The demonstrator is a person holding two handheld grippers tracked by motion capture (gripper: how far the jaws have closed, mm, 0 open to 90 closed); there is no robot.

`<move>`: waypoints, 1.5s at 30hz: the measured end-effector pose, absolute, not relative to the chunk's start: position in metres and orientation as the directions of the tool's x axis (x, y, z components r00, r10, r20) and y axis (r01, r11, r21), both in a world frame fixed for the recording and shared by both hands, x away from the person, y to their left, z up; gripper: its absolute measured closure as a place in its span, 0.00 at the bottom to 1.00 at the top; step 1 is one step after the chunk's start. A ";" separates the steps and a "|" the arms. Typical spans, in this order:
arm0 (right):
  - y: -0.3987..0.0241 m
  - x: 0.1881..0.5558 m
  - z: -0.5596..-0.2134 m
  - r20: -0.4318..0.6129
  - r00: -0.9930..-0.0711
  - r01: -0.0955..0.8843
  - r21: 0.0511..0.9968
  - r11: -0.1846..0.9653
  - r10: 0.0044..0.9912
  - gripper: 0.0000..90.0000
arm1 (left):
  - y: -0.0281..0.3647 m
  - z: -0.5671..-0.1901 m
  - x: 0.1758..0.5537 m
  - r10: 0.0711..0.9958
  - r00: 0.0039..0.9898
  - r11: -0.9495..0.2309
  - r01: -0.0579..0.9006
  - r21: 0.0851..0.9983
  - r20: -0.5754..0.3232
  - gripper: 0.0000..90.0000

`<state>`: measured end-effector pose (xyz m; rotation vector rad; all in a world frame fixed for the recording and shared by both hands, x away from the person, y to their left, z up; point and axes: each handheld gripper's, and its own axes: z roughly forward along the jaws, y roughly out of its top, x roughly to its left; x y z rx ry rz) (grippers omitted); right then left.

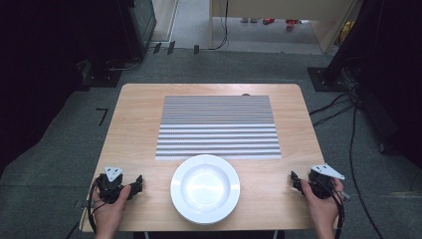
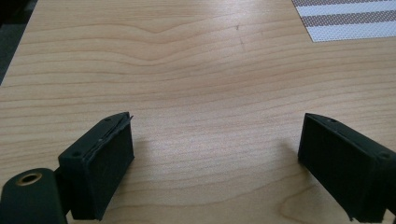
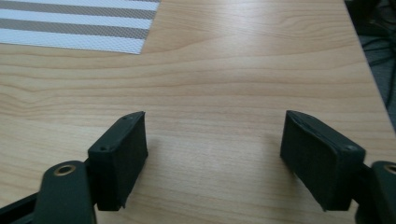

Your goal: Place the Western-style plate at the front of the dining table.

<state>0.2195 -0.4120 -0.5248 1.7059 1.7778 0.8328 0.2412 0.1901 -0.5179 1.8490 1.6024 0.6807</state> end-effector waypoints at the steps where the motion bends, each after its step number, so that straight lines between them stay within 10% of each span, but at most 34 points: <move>1: -0.411 0.220 -0.525 0.029 -0.044 0.672 0.741 0.008 0.999 0.16 | 0.190 -0.518 0.241 0.990 0.143 -0.098 0.686 0.721 -0.001 0.11; 15: -0.411 0.220 -0.522 0.111 0.024 0.669 0.736 -0.099 0.993 0.15 | 0.182 -0.511 0.243 0.982 0.175 -0.063 0.676 0.734 -0.076 0.11; 45: -0.349 0.208 -0.495 0.171 -0.132 0.584 0.809 -0.062 0.976 0.15 | 0.149 -0.493 0.223 0.930 0.310 -0.026 0.588 0.808 -0.196 0.11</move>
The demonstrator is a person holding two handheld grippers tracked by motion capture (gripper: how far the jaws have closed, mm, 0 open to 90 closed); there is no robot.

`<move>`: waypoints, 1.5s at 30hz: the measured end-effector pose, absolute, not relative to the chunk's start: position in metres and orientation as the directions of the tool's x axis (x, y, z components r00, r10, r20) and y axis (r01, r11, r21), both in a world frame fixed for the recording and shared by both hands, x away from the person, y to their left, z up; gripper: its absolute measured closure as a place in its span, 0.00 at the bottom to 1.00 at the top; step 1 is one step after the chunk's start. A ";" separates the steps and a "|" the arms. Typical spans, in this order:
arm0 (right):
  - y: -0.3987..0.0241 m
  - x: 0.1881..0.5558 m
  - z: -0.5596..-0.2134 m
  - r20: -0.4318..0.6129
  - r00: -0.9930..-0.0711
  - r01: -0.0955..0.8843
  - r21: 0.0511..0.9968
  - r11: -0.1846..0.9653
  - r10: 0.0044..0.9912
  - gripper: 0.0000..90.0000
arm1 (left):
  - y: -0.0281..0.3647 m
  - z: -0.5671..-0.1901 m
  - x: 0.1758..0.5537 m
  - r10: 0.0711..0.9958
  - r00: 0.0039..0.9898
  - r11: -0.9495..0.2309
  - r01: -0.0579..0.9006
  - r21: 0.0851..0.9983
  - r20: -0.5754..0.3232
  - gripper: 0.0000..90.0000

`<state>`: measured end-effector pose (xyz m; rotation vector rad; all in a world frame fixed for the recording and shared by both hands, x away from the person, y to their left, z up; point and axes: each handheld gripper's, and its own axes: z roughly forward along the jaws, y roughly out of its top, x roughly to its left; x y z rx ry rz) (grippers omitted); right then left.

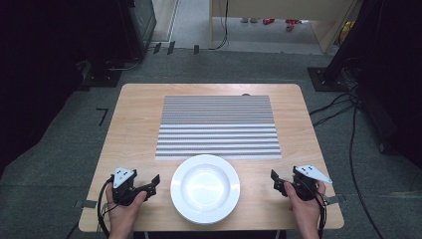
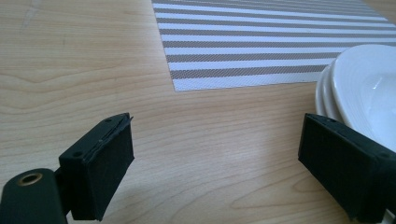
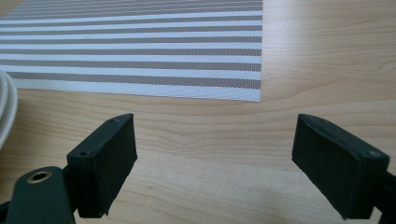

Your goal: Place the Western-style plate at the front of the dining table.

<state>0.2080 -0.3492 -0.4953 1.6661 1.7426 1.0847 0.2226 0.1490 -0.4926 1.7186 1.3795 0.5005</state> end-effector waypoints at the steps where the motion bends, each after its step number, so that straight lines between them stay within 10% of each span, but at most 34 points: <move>1: -0.348 0.208 -0.495 0.173 -0.134 0.585 0.809 -0.063 0.976 0.15 | 0.148 -0.492 0.222 0.930 0.311 -0.026 0.588 0.809 -0.196 0.11; 45: -0.299 0.202 -0.491 0.201 -0.265 0.541 0.841 -0.027 0.943 0.16 | 0.114 -0.490 0.209 0.882 0.411 -0.053 0.572 0.818 -0.231 0.13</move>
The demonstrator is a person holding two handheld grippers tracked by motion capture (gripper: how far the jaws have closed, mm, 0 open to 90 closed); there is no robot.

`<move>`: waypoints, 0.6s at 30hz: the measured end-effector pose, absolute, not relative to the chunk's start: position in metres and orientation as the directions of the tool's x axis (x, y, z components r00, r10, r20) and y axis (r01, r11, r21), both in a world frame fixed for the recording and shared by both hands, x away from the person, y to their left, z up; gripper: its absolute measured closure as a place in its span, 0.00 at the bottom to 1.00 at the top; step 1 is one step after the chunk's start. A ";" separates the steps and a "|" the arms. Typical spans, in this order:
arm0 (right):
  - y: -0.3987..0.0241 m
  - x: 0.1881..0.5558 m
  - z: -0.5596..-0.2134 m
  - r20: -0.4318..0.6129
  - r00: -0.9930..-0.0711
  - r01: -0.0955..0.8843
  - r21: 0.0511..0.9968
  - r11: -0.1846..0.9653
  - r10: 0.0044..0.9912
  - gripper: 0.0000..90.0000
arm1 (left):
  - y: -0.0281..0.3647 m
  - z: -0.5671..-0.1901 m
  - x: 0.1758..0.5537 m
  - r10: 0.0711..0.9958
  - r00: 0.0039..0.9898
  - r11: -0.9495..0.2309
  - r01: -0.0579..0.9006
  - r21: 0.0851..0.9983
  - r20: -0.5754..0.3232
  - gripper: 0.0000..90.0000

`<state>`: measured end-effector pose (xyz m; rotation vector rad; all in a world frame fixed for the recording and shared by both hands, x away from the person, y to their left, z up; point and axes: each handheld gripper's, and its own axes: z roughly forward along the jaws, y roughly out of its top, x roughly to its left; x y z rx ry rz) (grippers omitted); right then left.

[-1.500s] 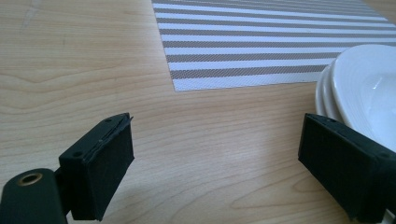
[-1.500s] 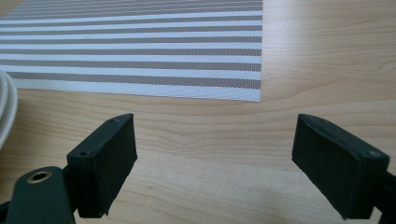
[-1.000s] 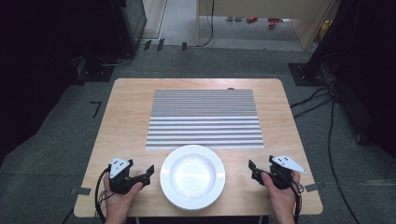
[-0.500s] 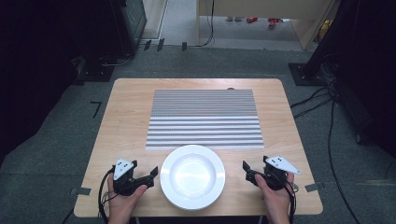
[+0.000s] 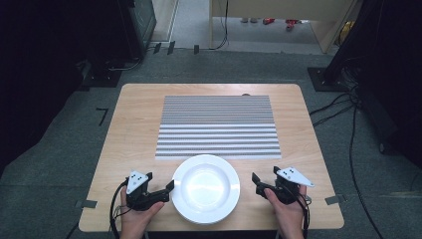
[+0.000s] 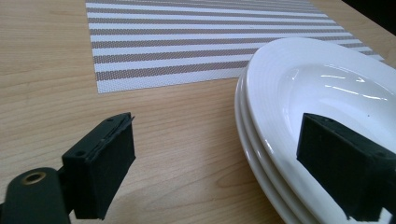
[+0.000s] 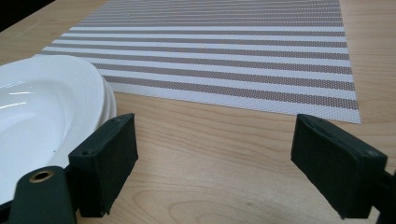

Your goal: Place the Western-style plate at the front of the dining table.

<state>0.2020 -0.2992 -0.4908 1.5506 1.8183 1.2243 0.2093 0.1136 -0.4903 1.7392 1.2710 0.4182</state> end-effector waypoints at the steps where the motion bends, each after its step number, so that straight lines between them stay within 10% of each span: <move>1: -0.298 0.202 -0.491 0.199 -0.266 0.539 0.842 -0.025 0.943 0.17 | 0.113 -0.490 0.209 0.880 0.413 -0.053 0.574 0.817 -0.234 0.13; 18: -0.278 0.199 -0.491 0.235 -0.293 0.531 0.846 -0.047 0.927 0.23 | 0.102 -0.493 0.206 0.853 0.445 -0.055 0.597 0.800 -0.273 0.15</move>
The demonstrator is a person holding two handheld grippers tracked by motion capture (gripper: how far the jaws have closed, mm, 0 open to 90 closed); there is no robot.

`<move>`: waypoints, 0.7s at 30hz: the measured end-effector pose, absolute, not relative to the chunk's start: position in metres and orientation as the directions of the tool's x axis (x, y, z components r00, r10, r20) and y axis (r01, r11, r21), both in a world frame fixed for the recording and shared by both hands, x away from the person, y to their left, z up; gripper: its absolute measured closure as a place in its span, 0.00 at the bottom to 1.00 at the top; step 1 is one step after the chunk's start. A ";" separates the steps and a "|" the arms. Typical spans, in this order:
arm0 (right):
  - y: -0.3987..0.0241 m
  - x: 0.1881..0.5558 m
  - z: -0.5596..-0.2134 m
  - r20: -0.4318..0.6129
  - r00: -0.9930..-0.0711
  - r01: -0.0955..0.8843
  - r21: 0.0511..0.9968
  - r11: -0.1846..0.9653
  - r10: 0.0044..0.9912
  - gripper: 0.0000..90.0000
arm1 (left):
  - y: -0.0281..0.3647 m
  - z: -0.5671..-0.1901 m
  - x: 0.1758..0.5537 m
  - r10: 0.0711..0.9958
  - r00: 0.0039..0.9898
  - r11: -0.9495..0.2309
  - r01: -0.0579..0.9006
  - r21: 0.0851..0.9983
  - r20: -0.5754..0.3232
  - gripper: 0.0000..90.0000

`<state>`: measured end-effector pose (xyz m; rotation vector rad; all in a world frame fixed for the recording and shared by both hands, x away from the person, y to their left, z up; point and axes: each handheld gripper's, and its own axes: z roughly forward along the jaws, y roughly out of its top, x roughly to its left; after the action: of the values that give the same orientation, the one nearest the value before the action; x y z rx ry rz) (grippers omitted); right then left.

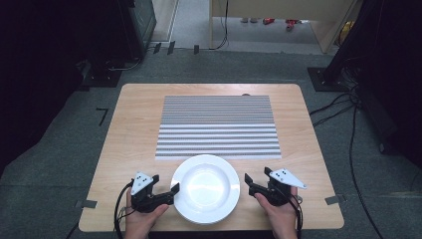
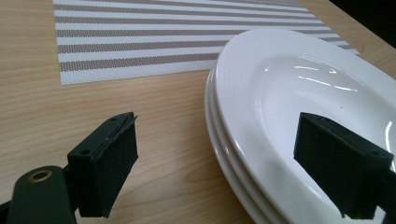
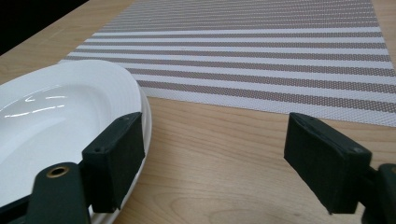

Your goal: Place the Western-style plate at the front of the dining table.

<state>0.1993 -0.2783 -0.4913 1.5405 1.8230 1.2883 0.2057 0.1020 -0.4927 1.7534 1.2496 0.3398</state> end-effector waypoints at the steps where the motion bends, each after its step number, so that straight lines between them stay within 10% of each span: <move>1: -0.277 0.199 -0.491 0.237 -0.292 0.532 0.845 -0.048 0.927 0.23 | 0.101 -0.493 0.206 0.849 0.450 -0.059 0.600 0.798 -0.275 0.15; 21: -0.251 0.205 -0.489 0.339 -0.311 0.599 0.795 -0.094 0.888 0.40 | 0.089 -0.503 0.206 0.841 0.453 -0.075 0.638 0.767 -0.295 0.23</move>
<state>0.2055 -0.2513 -0.4893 1.6268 1.8811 1.3635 0.2057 0.0886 -0.5033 1.7911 1.2625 0.2800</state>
